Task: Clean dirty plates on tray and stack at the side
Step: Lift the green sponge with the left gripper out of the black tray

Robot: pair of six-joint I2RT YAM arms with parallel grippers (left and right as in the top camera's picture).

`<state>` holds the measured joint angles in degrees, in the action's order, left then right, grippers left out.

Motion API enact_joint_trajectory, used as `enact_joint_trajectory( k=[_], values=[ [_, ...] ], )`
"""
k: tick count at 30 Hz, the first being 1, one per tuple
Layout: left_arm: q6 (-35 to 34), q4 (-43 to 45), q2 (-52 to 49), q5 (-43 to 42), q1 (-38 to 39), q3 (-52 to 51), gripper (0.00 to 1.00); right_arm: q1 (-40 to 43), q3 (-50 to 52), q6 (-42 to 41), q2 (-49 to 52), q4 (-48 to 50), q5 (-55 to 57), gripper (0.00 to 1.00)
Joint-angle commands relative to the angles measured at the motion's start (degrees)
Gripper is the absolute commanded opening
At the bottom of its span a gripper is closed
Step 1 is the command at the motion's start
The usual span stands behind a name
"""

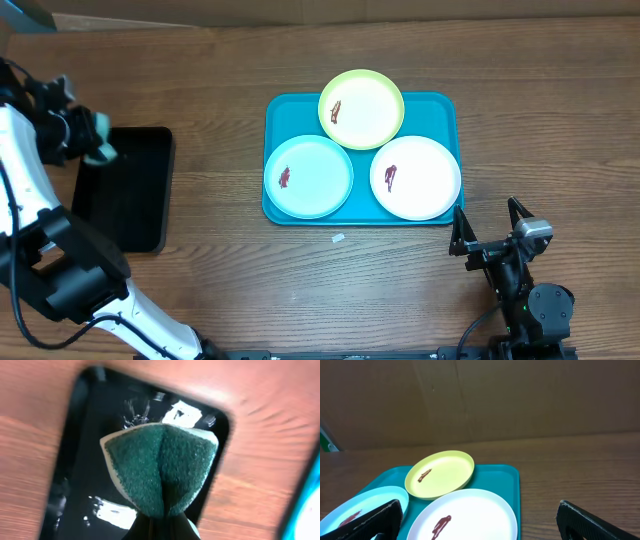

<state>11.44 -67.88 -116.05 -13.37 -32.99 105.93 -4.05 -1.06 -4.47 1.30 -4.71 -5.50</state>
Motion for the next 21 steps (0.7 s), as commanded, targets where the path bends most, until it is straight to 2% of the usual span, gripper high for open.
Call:
enact_joint_trajectory(
  k=[1,4,8,11,14,17,21],
  values=[
    [-2.5,2.3,-0.5,6.4,-0.3,-8.2,0.04,0.3,0.6,0.0,0.0,0.3,0.8,1.00],
    [-4.6,2.1,-0.4,4.9,-1.2,-8.2,0.04,0.3,0.6,0.0,0.0,0.3,0.8,1.00],
    [-5.8,-4.6,-0.3,3.6,-1.6,-0.6,0.04,0.3,0.6,0.0,0.0,0.3,0.8,1.00],
    [-7.5,-9.4,-0.3,-2.8,-1.5,7.0,0.04,0.3,0.6,0.0,0.0,0.3,0.8,1.00],
    [-7.3,-10.2,-0.3,-8.7,-1.5,10.6,0.04,0.3,0.6,0.0,0.0,0.3,0.8,1.00],
    [-6.6,-9.2,-0.6,-7.1,-1.5,8.7,0.04,0.3,0.6,0.0,0.0,0.3,0.8,1.00],
    [-6.8,-4.7,-0.7,-2.6,-1.5,-1.0,0.04,0.3,0.6,0.0,0.0,0.3,0.8,1.00]
  ],
)
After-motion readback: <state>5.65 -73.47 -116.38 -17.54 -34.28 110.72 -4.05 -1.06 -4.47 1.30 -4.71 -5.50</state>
